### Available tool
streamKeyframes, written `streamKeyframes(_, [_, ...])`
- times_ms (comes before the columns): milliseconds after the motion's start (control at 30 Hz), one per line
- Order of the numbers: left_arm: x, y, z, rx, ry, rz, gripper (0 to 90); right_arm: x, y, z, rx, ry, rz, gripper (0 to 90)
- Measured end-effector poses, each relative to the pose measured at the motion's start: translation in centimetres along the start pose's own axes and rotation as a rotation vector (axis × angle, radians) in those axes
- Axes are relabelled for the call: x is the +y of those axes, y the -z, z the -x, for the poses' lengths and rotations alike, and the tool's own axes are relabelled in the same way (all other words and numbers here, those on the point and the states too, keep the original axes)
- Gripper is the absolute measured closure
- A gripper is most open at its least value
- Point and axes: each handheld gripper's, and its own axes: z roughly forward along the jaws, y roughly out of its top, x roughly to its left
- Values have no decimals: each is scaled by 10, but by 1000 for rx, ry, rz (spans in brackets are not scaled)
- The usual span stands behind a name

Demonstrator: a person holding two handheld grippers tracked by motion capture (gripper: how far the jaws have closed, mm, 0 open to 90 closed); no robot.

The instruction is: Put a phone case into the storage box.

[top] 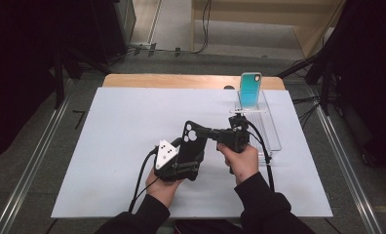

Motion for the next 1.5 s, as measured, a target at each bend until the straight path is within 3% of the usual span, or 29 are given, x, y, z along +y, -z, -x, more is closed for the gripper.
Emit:
streamKeyframes(267, [7, 0, -2, -56, 52, -73, 105, 3, 5, -3, -15, 17, 9, 773])
streamKeyframes(400, [10, 1, -3, -53, 79, -138, 108, 4, 10, -3, -51, 49, 14, 772])
streamKeyframes(567, [17, -1, -7, -103, 109, -253, 134, 5, 13, -4, -116, 113, 14, 772])
streamKeyframes(633, [19, 0, -8, -135, 128, -274, 135, 4, 13, -5, -128, 136, 10, 773])
streamKeyframes(800, [24, 0, -11, -150, 118, -338, 135, 3, 11, -8, -145, 208, -7, 772])
streamKeyframes(900, [28, 2, -15, -169, 110, -348, 136, 2, 12, -8, -152, 249, -20, 772])
streamKeyframes(1100, [37, 7, -20, -212, 67, -402, 153, 4, 18, -5, -105, 299, -30, 771])
streamKeyframes(1267, [41, 8, -30, -270, 101, -422, 154, 7, 24, -9, -88, 351, -35, 771])
streamKeyframes(1333, [43, 10, -33, -297, 96, -435, 168, 8, 25, -8, -79, 363, -43, 771])
streamKeyframes(1500, [47, 12, -40, -320, 95, -444, 168, 10, 28, -7, -26, 376, -67, 771])
